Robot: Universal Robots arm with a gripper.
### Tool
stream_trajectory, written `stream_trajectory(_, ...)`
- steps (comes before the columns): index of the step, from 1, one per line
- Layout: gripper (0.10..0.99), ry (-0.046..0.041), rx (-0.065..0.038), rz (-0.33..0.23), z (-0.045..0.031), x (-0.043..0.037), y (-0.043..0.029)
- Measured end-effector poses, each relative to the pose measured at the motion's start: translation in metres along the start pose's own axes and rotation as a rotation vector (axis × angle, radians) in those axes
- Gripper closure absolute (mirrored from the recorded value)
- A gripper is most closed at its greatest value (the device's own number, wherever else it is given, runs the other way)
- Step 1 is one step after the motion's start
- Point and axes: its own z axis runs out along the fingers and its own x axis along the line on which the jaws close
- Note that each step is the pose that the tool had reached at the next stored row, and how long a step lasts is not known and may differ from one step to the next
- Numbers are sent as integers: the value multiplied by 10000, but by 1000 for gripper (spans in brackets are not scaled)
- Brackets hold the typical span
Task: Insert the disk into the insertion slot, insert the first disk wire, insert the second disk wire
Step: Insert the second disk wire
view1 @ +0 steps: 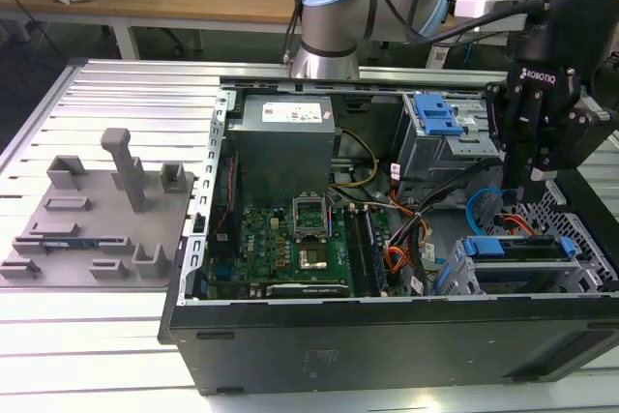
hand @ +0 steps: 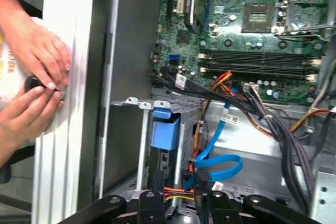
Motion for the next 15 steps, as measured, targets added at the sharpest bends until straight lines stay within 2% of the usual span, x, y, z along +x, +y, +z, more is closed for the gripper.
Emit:
stream_trajectory(1,725,103,1,-10,-8,-23,15)
stream_trajectory(4,725,124,147,43,-16,-75,47)
stream_trajectory(7,725,152,395,144,-3,-85,86)
stream_trajectory(8,725,160,406,221,2,-89,87)
stream_trajectory(10,725,172,244,605,14,-94,87)
stream_trajectory(11,725,176,208,691,15,-96,87)
stream_trajectory(14,725,215,175,734,21,-102,44)
stream_trajectory(15,725,263,155,723,22,-106,32)
